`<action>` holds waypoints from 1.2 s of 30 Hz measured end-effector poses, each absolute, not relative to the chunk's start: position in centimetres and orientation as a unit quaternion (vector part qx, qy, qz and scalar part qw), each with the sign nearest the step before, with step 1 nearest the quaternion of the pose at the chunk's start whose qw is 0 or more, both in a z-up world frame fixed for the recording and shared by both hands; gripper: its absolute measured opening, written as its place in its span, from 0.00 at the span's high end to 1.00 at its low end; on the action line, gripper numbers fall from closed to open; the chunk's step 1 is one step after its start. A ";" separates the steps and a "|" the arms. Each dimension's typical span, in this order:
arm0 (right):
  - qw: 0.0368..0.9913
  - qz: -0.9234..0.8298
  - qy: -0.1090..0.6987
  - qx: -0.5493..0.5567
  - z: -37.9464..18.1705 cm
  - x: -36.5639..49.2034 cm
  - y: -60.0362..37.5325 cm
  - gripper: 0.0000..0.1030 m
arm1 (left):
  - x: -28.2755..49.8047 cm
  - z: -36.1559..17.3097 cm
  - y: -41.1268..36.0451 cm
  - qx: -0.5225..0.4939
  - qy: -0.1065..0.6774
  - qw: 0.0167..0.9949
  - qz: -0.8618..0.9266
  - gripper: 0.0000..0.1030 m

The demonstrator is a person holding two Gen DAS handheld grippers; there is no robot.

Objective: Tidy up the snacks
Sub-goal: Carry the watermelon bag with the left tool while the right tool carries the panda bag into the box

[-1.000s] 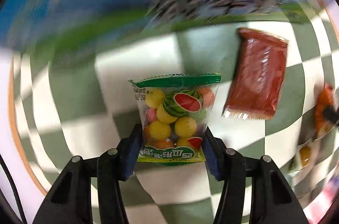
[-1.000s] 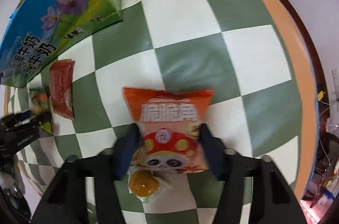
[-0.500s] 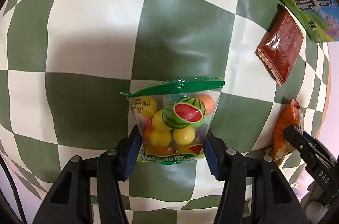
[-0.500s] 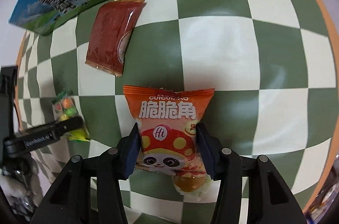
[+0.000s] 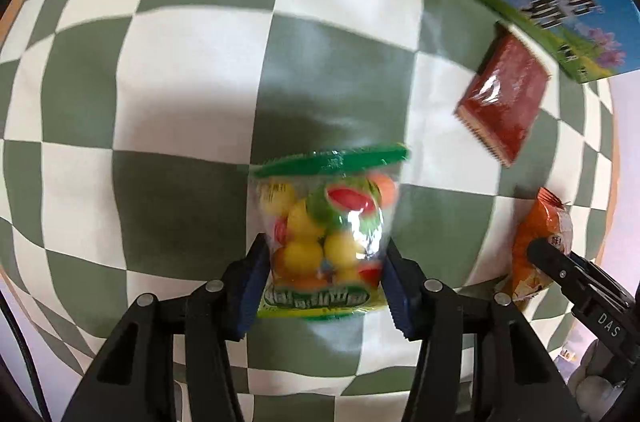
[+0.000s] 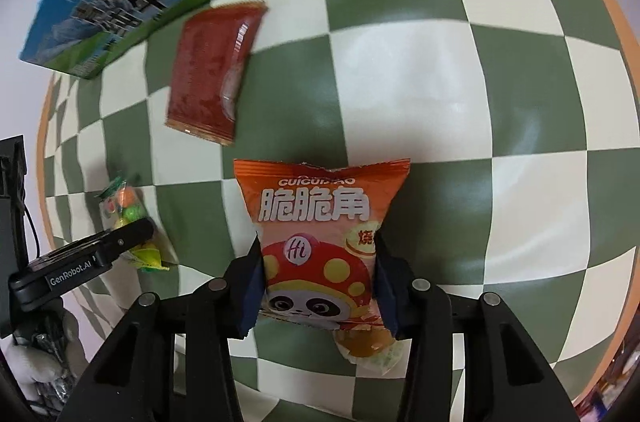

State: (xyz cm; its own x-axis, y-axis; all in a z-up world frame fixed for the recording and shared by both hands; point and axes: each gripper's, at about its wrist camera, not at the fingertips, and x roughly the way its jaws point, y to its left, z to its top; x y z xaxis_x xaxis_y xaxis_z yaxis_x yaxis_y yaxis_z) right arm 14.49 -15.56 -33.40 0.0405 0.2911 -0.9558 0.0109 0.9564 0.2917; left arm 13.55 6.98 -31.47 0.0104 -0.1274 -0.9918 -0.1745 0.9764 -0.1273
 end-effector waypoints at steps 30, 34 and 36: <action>0.828 0.132 0.536 0.096 -11.1 33.8 -16.0 0.52 | 32.2 -10.8 8.5 -0.061 0.567 0.821 -0.016 0.52; 0.817 0.120 0.557 0.087 -13.4 35.5 -15.4 0.52 | 34.6 -12.8 9.0 -0.058 0.589 0.806 -0.005 0.51; 0.811 0.114 0.568 0.075 -14.6 36.5 -15.0 0.51 | 36.0 -14.4 9.5 -0.061 0.609 0.790 -0.002 0.49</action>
